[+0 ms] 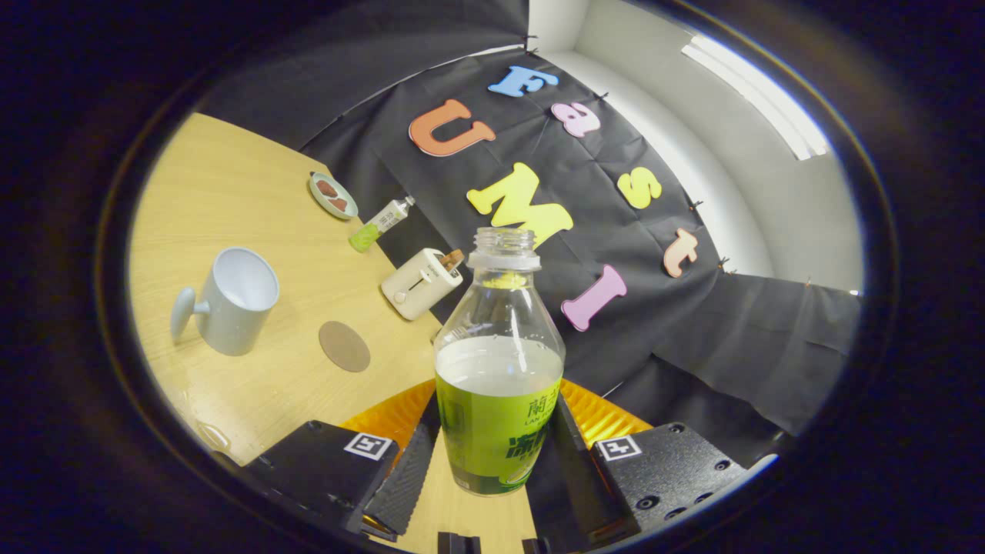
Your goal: Take the bottle from table, then pour the juice into the cup, finally place the bottle on the coaster
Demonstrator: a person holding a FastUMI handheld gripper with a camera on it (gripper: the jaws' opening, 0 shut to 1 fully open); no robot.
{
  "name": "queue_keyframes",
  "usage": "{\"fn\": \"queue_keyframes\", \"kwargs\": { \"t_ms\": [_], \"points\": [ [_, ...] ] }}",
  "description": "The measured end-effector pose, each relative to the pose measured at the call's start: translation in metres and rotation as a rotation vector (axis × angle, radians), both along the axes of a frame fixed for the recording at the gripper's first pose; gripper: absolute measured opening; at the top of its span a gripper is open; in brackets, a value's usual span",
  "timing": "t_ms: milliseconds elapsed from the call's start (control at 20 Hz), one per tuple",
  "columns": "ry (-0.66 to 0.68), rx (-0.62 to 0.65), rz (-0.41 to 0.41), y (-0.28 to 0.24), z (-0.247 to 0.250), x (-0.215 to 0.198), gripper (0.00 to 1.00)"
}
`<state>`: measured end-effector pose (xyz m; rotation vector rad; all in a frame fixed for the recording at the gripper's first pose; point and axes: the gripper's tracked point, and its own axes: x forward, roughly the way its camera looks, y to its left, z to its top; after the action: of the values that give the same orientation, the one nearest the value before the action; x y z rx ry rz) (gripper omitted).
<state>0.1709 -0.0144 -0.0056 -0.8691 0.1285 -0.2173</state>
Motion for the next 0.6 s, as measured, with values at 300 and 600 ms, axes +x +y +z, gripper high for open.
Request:
{"fn": "queue_keyframes", "kwargs": {
  "t_ms": [300, 600],
  "points": [
    [-0.02, -0.11, -0.01, 0.007, 0.008, -0.005, 0.82],
    [0.005, -0.22, -0.014, 0.018, 0.004, 0.012, 0.82]
  ]
}}
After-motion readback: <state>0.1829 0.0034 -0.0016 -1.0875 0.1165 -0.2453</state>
